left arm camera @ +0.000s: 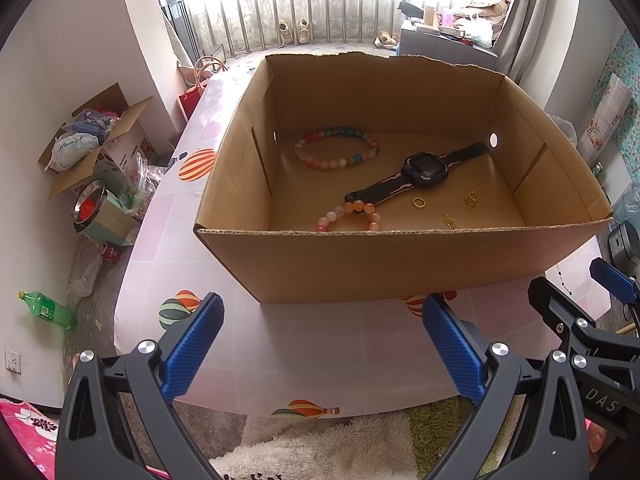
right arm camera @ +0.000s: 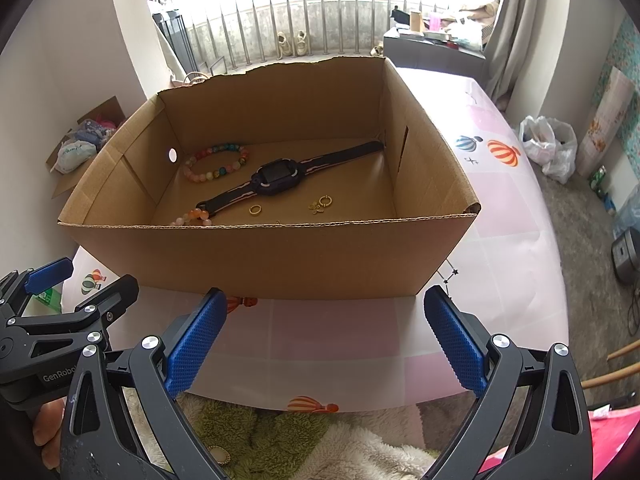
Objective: Organize jewelry
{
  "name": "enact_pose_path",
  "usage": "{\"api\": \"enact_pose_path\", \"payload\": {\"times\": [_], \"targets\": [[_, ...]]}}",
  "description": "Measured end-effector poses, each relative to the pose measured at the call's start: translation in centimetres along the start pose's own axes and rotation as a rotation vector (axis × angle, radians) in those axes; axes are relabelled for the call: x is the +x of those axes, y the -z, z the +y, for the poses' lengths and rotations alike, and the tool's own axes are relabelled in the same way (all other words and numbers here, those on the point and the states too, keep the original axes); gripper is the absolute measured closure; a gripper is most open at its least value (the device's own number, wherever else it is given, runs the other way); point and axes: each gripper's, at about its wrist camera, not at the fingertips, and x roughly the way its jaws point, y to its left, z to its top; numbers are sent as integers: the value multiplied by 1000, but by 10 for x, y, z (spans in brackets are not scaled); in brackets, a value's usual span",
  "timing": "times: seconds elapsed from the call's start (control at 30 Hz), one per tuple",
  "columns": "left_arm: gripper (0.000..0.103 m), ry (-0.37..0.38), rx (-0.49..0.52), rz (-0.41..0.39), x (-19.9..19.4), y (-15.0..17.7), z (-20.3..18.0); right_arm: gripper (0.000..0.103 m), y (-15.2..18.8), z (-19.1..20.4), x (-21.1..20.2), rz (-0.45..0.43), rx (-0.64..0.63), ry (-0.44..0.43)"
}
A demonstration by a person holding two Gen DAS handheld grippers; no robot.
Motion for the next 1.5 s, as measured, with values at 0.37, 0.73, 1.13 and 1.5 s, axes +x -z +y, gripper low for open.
{"api": "enact_pose_path", "payload": {"times": [0.37,0.73,1.13,1.5], "targets": [[6,1,-1,2,0,1,1,8,0,1,-1,1,2,0],[6,1,-1,4,0,3,2,8,-1,1,0,2,0,-1],[6,1,-1,5,0,4,2,8,-1,0,0,3,0,-3],[6,0,-1,7,1,3,2,8,0,-1,0,5,1,-4]]}}
